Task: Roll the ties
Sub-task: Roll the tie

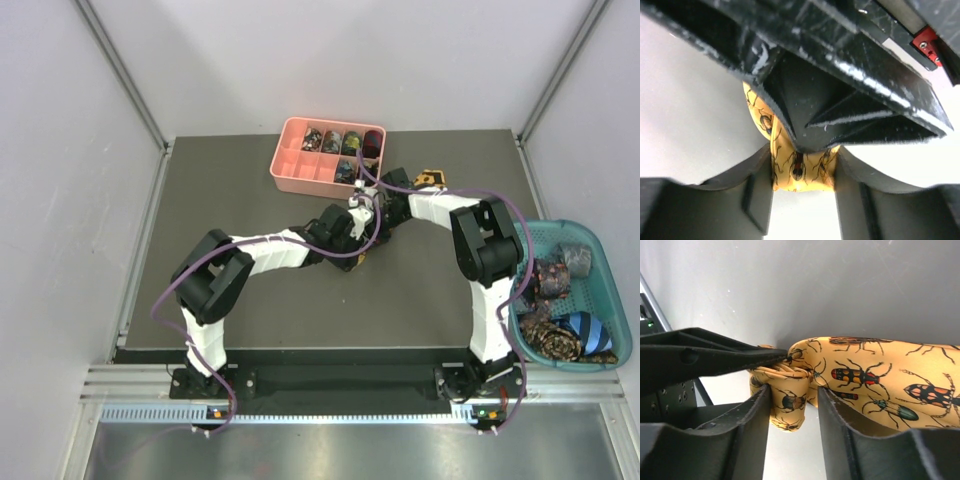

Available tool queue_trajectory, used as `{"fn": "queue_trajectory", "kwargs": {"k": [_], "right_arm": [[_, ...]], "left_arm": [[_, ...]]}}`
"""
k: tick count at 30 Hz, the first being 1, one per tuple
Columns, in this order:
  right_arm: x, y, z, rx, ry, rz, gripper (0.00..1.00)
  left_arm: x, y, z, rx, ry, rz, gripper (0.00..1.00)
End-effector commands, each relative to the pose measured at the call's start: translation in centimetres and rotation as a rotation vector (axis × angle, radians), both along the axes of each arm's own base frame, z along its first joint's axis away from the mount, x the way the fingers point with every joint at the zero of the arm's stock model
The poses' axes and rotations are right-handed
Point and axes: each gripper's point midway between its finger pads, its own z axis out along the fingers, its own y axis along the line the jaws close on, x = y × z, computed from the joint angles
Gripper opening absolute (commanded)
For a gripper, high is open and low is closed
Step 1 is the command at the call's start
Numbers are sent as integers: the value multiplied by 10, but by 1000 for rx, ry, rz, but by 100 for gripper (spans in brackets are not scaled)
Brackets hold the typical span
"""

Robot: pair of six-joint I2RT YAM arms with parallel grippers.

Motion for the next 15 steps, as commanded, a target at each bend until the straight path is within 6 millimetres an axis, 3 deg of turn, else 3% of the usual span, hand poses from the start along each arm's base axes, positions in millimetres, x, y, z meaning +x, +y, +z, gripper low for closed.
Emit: {"fn": "queue_trajectory", "kwargs": {"k": [1,9,15], "right_arm": [[11,-17,-15,-105,-77,-27,39],[10,-14,-19,-96,-77,-17,28],[7,1,-17,-63,-93,45,25]], "left_arm": [[-37,6,-9,21,144,-48,55],[-18,11,-2,52,73,27,91],[-4,19,-10,99,33,103,89]]}}
